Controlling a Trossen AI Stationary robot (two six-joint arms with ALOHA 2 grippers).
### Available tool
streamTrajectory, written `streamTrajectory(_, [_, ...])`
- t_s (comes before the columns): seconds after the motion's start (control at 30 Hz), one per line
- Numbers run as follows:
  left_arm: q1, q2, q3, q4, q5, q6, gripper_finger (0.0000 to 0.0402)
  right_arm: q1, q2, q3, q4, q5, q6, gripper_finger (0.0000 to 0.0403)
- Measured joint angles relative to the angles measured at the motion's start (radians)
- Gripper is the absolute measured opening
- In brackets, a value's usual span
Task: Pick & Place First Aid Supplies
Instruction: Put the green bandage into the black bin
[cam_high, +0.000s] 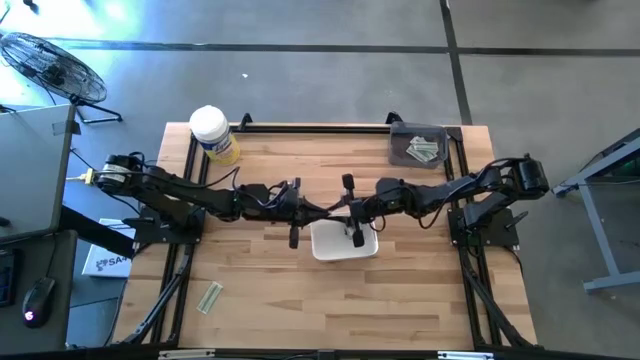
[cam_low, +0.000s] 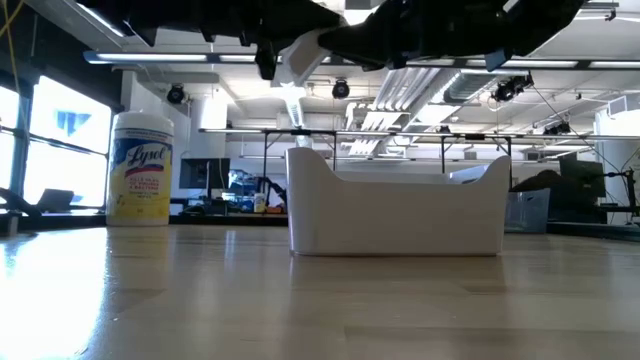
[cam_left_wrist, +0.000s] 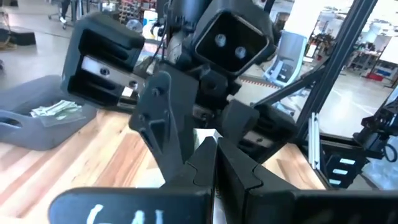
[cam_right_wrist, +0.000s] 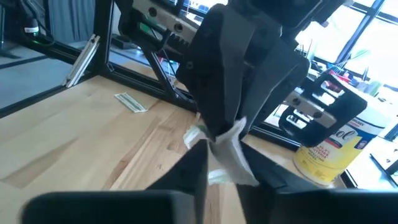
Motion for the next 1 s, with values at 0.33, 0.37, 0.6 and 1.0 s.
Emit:
streamTrajectory(0.33, [0.000,-0.001,0.000,0.007,-0.002,0.025,0.0005,0.000,0.000,0.000,-0.017,0.036,0.042,0.0006])
streamTrajectory(0.37, [0.000,-0.006,0.000,0.000,-0.004,0.036,0.0007,0.000,-0.001,0.000,-0.027,0.052,0.043,0.0004])
streamTrajectory(0.6, [-0.001,-0.080,0.000,-0.071,-0.014,0.093,0.0078,-0.001,-0.063,-0.001,-0.193,0.246,0.048,0.0002])
streamTrajectory(1.0, [-0.003,-0.223,0.000,-0.479,-0.288,0.073,0.0165,-0.136,-0.311,0.000,-0.848,0.955,0.253,0.0001])
